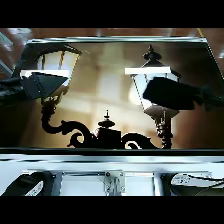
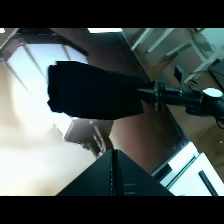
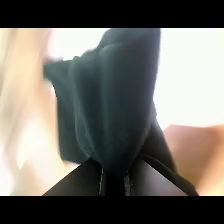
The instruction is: Fold the shirts.
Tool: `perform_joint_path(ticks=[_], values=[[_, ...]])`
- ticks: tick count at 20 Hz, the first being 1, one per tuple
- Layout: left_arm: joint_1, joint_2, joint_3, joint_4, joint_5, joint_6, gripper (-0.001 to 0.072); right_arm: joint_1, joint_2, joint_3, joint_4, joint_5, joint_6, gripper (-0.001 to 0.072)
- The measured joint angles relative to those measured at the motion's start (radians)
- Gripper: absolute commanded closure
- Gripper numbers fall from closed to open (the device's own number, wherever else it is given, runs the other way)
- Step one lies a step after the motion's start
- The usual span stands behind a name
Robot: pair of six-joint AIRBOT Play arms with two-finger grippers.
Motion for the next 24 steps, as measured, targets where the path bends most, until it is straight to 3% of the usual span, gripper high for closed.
perform_joint_path(ticks=[5, 9, 16, 17, 18, 19, 24], values=[[-0.135, -0.071, 0.0, 0.02, 0.138, -0.021, 0.0673, -0.361, 0.03, -0.024, -0.22, 0.145, 0.035, 0.065], [-0.2, -0.15, 0.0, 0.024, 0.176, -0.028, 0.0672, -0.563, 0.052, -0.117, -0.293, 0.248, 0.028, 0.0649], [-0.282, -0.205, 0.0, 0.031, 0.19, -0.027, 0.0672, -0.751, 0.167, -0.31, -0.476, 0.25, 0.036, 0.0647], [-0.286, -0.206, 0.0, 0.032, 0.187, -0.027, 0.0672, -0.758, 0.175, -0.322, -0.496, 0.242, 0.036, 0.0541], [-0.29, -0.208, 0.0, 0.032, 0.183, -0.027, 0.0672, -0.764, 0.182, -0.331, -0.507, 0.229, 0.035, 0.012], [-0.293, -0.209, 0.0, 0.033, 0.182, -0.027, 0.0672, -0.768, 0.187, -0.337, -0.521, 0.225, 0.027, 0.0022], [-0.299, -0.212, 0.0, 0.047, 0.179, -0.02, 0.0672, -0.778, 0.23, -0.349, -0.511, 0.297, 0.01, 0.0026]])
